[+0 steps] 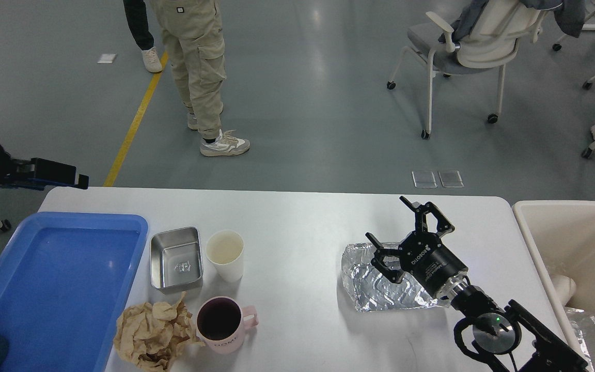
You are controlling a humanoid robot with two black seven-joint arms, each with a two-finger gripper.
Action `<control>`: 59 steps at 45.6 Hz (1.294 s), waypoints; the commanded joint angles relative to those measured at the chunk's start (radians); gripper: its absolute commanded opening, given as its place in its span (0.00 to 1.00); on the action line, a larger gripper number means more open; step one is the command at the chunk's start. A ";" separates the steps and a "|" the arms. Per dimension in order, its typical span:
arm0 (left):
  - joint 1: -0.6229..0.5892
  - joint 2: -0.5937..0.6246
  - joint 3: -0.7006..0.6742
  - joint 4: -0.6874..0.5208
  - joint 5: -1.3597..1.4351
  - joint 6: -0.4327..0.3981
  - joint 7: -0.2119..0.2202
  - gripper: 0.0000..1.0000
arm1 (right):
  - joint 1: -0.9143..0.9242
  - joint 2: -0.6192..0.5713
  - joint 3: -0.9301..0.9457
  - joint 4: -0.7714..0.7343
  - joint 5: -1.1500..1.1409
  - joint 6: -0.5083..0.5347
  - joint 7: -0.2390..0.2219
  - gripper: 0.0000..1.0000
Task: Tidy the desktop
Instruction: 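Raise the left arm up and away from the blue tray, then lower the left gripper onto the pink mug and grasp it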
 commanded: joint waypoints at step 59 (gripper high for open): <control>0.047 -0.506 0.290 0.075 0.193 0.000 0.005 0.97 | 0.032 0.009 -0.021 0.007 -0.009 -0.013 0.000 1.00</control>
